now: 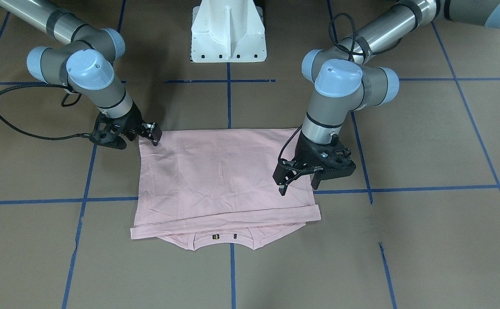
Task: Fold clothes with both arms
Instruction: 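Release the hem at the collar and draw the right gripper back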
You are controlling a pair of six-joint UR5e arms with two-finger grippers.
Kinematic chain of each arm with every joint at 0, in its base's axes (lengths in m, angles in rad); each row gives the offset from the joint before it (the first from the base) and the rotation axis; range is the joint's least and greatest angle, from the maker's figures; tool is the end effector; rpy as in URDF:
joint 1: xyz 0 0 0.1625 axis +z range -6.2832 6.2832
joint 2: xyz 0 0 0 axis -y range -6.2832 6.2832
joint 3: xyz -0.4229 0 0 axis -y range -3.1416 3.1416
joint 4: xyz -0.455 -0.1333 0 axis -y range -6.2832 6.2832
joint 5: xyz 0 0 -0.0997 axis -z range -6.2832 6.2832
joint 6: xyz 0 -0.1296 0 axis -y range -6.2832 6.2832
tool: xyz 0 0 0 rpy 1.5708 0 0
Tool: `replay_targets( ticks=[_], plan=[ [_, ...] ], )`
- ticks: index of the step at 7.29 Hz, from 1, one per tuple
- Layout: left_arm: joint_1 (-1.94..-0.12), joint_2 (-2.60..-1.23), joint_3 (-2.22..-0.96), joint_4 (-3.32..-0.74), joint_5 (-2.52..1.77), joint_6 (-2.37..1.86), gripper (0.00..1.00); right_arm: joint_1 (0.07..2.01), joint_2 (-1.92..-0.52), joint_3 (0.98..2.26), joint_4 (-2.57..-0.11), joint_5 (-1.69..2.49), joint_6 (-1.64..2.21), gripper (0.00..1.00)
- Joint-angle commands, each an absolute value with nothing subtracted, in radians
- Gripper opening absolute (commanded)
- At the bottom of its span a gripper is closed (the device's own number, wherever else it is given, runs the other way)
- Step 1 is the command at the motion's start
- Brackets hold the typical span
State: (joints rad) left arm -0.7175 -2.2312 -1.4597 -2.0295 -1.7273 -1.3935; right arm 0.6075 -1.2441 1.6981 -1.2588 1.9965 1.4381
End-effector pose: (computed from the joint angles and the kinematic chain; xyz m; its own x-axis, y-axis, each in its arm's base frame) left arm 0.5351 -0.6171 0.2429 0.4927 -0.1988 -0.8472 0.4706 0.8798 0.0673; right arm -0.5278 -0.4641 0.3794 0.6242 0.2872 0.7265 -0.2040 0.9576 -0.2033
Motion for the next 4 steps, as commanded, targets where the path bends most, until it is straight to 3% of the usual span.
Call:
replay_targets(
  ticks=[1, 4],
  plan=[
    [-0.716, -2.227, -1.459, -2.029, -1.727, -1.394, 1.00, 0.601, -1.246, 1.704, -1.262, 1.996, 1.433, 0.00],
    [-0.715, -2.226, -1.459, -2.031, -1.727, -1.394, 1.00, 0.600, -1.253, 1.741, -1.317, 2.008, 1.425, 0.00]
  ],
)
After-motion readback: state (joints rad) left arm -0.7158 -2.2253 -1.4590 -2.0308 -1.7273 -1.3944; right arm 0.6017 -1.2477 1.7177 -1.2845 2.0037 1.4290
